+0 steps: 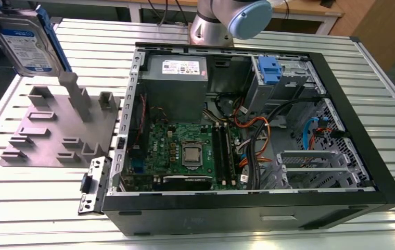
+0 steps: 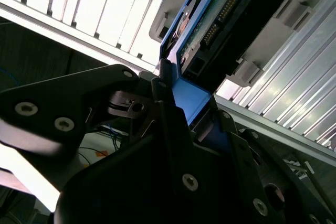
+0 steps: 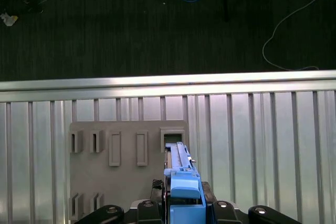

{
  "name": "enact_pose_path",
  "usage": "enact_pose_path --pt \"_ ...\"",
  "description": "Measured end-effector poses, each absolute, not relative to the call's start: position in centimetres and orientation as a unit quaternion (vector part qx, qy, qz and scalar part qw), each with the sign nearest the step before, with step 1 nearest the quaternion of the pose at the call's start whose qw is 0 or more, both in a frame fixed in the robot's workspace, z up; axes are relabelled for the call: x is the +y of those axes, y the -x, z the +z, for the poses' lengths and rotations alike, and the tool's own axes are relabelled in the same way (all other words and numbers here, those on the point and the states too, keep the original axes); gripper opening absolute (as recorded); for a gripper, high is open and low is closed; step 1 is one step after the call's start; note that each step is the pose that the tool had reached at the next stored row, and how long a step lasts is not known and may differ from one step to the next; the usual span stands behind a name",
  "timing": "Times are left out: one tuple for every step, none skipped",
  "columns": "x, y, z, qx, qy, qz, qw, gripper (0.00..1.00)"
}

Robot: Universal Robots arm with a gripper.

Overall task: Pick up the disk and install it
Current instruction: 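Pick up the disk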

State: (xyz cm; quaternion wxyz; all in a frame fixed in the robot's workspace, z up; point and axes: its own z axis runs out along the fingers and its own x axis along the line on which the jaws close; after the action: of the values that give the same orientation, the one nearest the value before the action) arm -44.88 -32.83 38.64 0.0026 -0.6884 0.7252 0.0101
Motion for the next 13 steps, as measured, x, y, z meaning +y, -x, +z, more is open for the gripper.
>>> enact_pose_path --pt "-32.83 44.88 38.67 0.725 0.688 0.01 0.003 0.37" --pt "-32.83 44.88 38.7 0.725 0.688 0.01 0.003 0.37" --pt "-32.83 44.88 38.72 0.725 0.688 0.01 0.003 0.37" --pt "-32.82 44.88 38.74 0.725 0.688 0.01 0.003 0.37" --pt "-32.83 44.88 38.76 0.725 0.688 0.01 0.003 0.37" --pt "-32.82 44.88 38.79 0.725 0.688 0.01 0.003 0.37" --pt "-32.82 44.88 38.8 0.725 0.688 0.01 0.003 0.37" --pt "-32.82 44.88 38.82 0.725 0.688 0.01 0.003 0.37" --pt "-32.83 44.88 38.84 0.725 0.688 0.01 0.003 0.37" --pt "-32.83 44.88 38.87 0.725 0.688 0.01 0.003 0.37" --pt "-32.82 44.88 38.87 0.725 0.688 0.01 0.003 0.37" --pt "-32.83 44.88 39.39 0.725 0.688 0.01 0.003 0.37" --pt "-32.82 44.88 39.48 0.725 0.688 0.01 0.003 0.37"
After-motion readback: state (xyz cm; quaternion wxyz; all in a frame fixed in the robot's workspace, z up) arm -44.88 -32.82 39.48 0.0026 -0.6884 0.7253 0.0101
